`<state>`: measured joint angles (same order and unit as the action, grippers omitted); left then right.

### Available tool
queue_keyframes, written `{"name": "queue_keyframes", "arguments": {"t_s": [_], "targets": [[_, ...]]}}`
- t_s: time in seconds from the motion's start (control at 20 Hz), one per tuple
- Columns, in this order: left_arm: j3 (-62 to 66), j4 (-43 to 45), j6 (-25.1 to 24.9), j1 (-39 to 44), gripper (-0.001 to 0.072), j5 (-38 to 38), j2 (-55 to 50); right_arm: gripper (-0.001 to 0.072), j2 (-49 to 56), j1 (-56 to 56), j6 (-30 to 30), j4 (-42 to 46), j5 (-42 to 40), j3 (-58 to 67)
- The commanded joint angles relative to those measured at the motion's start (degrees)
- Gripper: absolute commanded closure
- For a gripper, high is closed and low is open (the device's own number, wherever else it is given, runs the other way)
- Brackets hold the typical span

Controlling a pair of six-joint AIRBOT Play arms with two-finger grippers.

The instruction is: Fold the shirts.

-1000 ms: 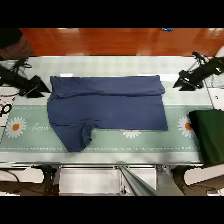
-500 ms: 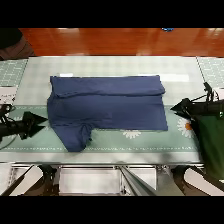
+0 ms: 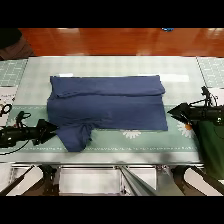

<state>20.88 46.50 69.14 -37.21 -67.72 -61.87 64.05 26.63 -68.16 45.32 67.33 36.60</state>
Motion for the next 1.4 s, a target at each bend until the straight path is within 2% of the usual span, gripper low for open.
{"name": "queue_keyframes", "arguments": {"t_s": [0.0,0.05,0.1,0.15,0.25,0.35,0.45,0.75,1.0,1.05,1.15,1.35], "targets": [[-0.22,-2.05,-1.6,4.94,0.0202,4.61,-3.32,0.0296,-0.11,0.04,0.33,-0.26,-0.63,-0.17],[-0.15,-3.41,-2.29,6.69,0.0221,5.81,-4.09,0.0296,-0.11,0.04,0.33,-0.26,-1.03,-0.17],[0.26,-3.45,-2.38,8.37,0.0476,6.56,-4.83,0.0296,-0.11,0.11,0.35,-0.17,-1.4,-0.09],[1.09,-3.45,-2.95,9.16,0.0687,6.4,-5.35,0.0296,-0.11,0.33,0.31,0.85,-1.7,0.57],[3.48,-2.95,-3.96,8.92,0.0689,3.91,-5.2,0.0296,-0.11,3.04,-1.25,3.82,-0.9,2.21],[5.81,-1.9,-3.98,8.48,0.0688,1.18,-5.2,0.0296,-0.07,6.67,-5.29,8.39,1.99,1.64],[6.58,-1.97,-3.98,8.44,0.0689,0.61,-5.2,0.0296,-0.04,6.38,-6.08,9.75,3.93,-1.36],[6.54,-1.95,-3.98,8.44,0.0688,0.37,-5.2,0.0296,5.16,0.55,-6.1,9.46,2.27,-4.57],[6.56,-1.95,-4.02,8.44,0.0688,0.76,-5.2,0.0305,13.57,-8.39,-5.92,3.61,-5.18,-0.5],[6.73,-1.95,-4.02,8.41,0.0688,0.83,-5.2,0.0347,14.78,-9.92,-5.92,3.63,-5.46,1.27],[7.87,-1.92,-4.09,8.24,0.0688,0.48,-5.18,0.0694,15.26,-11.65,-4.57,3.65,-4.09,5.01],[12.87,-1.99,-4.15,8.26,0.0688,-2.38,-5.18,0.0694,11.54,-10.32,-3.13,7.32,1.88,11.26]]}}
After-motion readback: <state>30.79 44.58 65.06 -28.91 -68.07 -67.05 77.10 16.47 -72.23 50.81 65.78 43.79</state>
